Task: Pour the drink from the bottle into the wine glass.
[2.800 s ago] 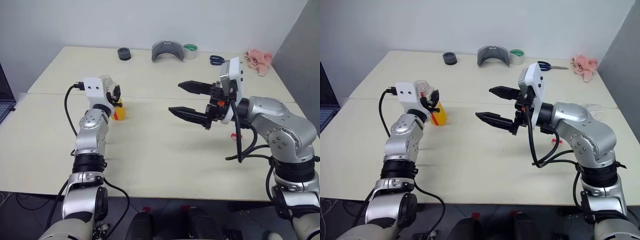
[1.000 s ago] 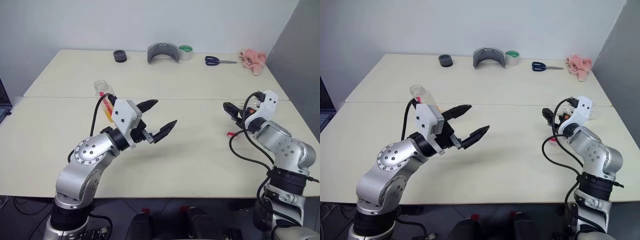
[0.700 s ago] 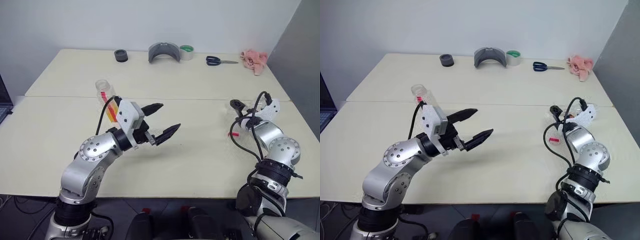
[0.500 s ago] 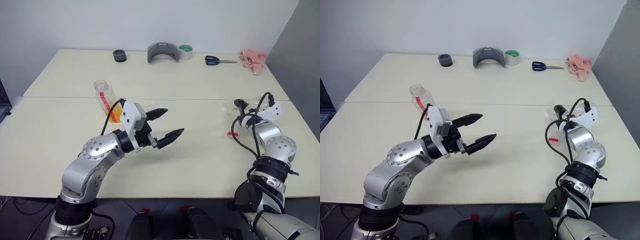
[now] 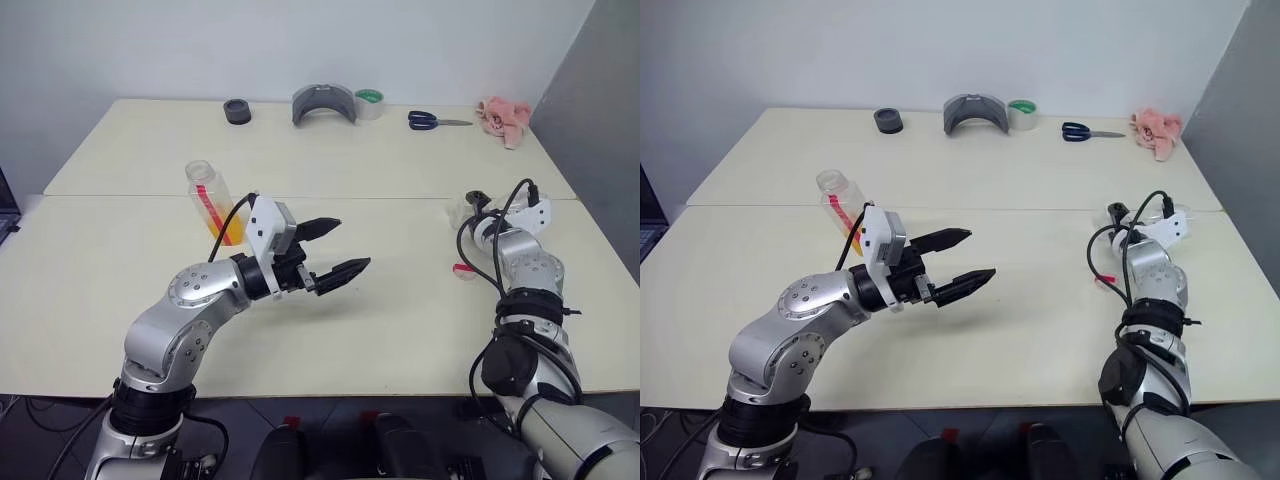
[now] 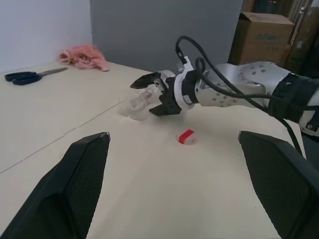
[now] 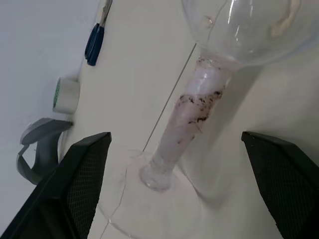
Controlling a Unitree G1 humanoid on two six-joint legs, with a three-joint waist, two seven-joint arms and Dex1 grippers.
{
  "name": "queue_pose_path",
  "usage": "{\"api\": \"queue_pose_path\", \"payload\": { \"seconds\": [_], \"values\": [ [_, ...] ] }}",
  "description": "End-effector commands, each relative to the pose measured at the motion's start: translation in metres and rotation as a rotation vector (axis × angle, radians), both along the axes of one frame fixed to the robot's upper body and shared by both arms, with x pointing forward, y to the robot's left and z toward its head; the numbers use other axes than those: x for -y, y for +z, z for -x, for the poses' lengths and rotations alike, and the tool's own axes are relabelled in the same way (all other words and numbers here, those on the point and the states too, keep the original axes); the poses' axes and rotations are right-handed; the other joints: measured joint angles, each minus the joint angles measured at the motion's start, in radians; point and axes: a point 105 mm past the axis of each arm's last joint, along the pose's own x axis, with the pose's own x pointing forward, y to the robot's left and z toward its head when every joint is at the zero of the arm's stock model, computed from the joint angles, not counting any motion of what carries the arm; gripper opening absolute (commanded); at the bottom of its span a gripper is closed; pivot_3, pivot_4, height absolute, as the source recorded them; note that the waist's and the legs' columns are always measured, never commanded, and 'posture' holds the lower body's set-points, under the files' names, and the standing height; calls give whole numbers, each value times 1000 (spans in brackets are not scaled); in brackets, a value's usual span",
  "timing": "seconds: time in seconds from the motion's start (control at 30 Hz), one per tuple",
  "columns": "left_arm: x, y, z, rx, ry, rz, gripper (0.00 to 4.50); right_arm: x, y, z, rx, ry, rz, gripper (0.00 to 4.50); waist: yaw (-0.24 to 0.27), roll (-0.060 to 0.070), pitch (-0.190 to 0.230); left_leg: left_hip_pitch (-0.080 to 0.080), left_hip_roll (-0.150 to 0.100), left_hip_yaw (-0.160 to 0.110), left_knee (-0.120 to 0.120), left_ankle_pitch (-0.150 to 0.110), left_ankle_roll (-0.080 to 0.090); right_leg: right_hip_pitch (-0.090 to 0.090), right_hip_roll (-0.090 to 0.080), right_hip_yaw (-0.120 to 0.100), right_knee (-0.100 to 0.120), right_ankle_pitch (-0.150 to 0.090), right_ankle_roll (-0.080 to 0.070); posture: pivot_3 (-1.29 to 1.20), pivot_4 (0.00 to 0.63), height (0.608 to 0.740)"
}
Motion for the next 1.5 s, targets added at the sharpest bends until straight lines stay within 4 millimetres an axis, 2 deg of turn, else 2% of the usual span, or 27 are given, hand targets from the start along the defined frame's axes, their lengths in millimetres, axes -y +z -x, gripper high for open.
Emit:
{"api": "queue_pose_path", "payload": {
  "seconds": [0.03,0.13,0.33,0.43,0.6,0.77,0.83,0.9,0.97,1.03,1.2,1.3,1.37,1.5],
  "values": [
    [1,9,2,44,-14,4,4483,15,7,-5,24,-78,-18,4500,0,0,0,0,0,0,0,0,0,0,0,0,0,0,0,0,150,740],
    [2,9,2,45,-15,5,4483,17,6,-8,20,-108,-45,4500,0,0,0,0,0,0,0,0,0,1,0,0,0,0,0,0,150,740],
    [2,9,2,47,-22,1,4483,3,-5,-13,-4,-104,-74,4500,0,0,0,0,0,0,0,0,0,1,0,0,-1,0,0,0,150,740],
    [2,10,1,50,-22,0,4500,-2,-12,-14,-19,-102,-89,3893,-1,0,0,2,0,-1,0,0,0,4,0,-1,-2,0,0,0,150,740],
    [2,9,1,56,-20,-7,4500,-5,-19,-13,-27,-98,-106,2117,-9,0,0,3,0,-1,-1,0,0,5,0,-1,-3,0,0,0,150,740],
    [1,6,3,50,-16,-9,4500,-8,-18,-14,-28,-62,-59,417,-14,0,0,4,1,-3,-1,0,0,7,0,-3,-5,0,0,0,150,740],
    [-2,3,5,43,-6,-17,4500,-15,-5,-19,5,6,114,156,-16,0,0,5,1,-3,-1,0,0,11,0,-3,-7,0,0,0,150,740],
    [-5,0,6,31,11,-21,4500,-25,10,-24,59,70,280,156,-19,0,0,5,1,-3,-1,0,0,11,0,-3,-8,0,0,0,150,740],
    [-15,-6,5,2,70,-20,4500,-51,35,-30,166,185,519,156,-22,1,0,5,1,-4,-1,0,0,10,-1,-3,-8,0,0,0,150,740],
    [-32,-15,7,-48,169,-4,4500,-89,57,-32,306,304,764,156,-31,2,1,5,1,-4,-2,0,0,9,-1,-2,-7,0,0,0,150,740],
    [-62,-38,24,-112,366,1,4500,-157,83,-19,554,407,1030,156,-41,3,2,2,3,-2,-8,1,-2,-1,-3,0,-3,0,0,0,150,740],
    [-75,-43,29,-129,473,12,4500,-186,87,-8,659,440,1139,156,-25,3,2,2,3,-3,-9,1,-2,-2,-5,-1,0,0,-1,0,150,740],
    [-85,-52,36,-157,554,14,4500,-214,82,2,735,491,1194,156,-23,3,1,2,1,-2,-9,1,-2,-2,-6,-1,-2,0,-1,0,150,740],
    [-93,-53,57,-108,649,8,4500,-252,52,18,772,589,1199,156,-24,2,1,2,1,0,-10,1,-2,-1,-7,-1,-6,0,-1,0,150,740]
  ]
}}
